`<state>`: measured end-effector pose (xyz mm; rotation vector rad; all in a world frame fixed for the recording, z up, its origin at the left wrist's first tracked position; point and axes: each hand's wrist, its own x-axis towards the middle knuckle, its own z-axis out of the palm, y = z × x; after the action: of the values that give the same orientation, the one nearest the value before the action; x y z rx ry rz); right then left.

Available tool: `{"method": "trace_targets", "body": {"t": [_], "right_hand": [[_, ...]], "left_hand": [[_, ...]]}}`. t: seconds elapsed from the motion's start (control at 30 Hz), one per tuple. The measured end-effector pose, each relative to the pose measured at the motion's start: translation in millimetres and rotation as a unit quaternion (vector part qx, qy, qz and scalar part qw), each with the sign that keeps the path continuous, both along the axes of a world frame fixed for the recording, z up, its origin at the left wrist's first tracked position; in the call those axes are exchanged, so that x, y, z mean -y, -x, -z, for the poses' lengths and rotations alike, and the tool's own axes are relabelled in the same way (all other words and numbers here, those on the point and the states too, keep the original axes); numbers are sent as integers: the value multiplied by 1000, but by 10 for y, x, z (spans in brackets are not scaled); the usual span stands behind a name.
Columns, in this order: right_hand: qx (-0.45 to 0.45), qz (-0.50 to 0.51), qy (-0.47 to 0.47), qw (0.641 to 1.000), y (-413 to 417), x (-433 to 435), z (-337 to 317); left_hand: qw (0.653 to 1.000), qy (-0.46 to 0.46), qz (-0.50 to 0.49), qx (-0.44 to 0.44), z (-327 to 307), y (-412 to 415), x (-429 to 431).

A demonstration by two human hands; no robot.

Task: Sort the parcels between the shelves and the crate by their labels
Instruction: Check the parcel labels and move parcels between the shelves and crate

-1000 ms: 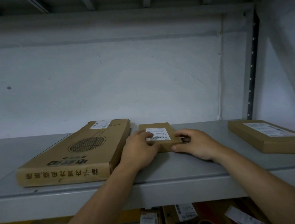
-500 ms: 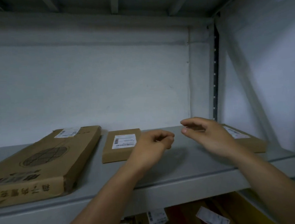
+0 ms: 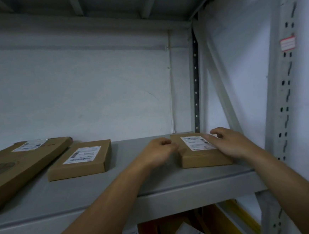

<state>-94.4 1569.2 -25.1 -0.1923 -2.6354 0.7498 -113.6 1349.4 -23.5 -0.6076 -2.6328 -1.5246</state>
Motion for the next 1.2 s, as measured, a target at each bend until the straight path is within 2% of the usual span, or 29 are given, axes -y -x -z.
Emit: {"method": "trace_targets", "body": {"t": [0.13,0.27,0.37,0.57,0.7,0.83,0.93,1.2], "right_hand": [[33,-39,34,998,35,-106,19],[16,-80,83,993,57,-91,95],[13,-125,114,985,84,18,131],[-3,-228,182,957,114,347,139],[-5,-311,230,922,84,503,168],[13,-366,188,911,65,625,228],[-42,-383,134,913,53,670,256],[-151,-378,100,908,0,664,301]], "left_hand": [[998,59,-3,17,36,26,-166],[998,56,-10,29,48,10,-156],[999,23,-31,34,41,7,-60],[994,-99,-39,40,55,-55,276],[994,-103,-47,5,101,-96,536],[992,-119,-46,-23,175,-104,773],[989,-127,-53,-51,231,-132,851],[975,-184,3,-121,299,-191,882]]}}
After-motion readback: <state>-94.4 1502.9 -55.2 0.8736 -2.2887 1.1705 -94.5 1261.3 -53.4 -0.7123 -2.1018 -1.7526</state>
